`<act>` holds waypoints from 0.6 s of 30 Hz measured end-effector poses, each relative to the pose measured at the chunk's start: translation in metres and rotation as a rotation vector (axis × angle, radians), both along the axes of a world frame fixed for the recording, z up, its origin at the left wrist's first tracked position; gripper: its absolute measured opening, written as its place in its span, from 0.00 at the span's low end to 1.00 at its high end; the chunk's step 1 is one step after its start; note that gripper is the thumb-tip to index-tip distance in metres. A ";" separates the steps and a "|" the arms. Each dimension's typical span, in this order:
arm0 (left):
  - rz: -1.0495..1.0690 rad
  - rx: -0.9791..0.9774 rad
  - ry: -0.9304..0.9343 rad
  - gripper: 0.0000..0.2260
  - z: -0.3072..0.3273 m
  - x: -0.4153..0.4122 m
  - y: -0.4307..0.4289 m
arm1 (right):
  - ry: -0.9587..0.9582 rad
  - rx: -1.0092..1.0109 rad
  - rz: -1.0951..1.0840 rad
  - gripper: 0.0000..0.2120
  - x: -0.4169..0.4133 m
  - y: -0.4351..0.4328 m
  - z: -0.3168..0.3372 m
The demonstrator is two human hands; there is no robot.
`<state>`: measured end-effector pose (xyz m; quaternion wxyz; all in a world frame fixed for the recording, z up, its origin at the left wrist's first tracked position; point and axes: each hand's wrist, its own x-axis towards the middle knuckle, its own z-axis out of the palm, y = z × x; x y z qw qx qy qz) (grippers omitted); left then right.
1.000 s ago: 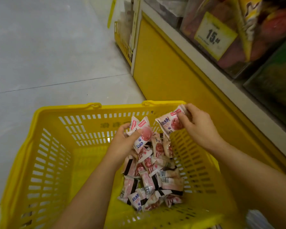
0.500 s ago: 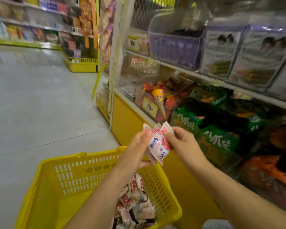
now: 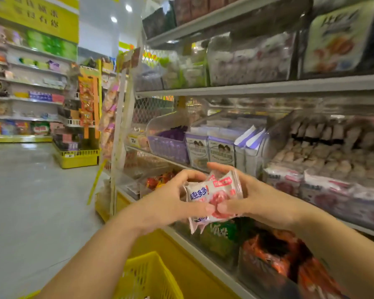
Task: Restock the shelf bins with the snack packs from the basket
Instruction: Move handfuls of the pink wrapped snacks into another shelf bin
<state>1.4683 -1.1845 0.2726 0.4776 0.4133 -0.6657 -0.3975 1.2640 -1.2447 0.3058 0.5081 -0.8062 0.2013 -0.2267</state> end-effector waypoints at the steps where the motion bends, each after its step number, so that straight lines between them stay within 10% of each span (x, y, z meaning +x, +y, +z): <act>1: -0.033 0.001 -0.019 0.32 0.014 -0.007 0.000 | 0.001 -0.058 -0.014 0.35 -0.010 0.004 0.012; 11: 0.415 -0.361 -0.336 0.21 0.087 -0.118 -0.036 | -0.038 -0.813 -0.751 0.19 -0.100 0.020 0.079; 18: -0.019 -0.087 0.051 0.27 0.110 -0.214 -0.092 | 0.515 -1.281 -1.195 0.26 -0.155 0.000 0.105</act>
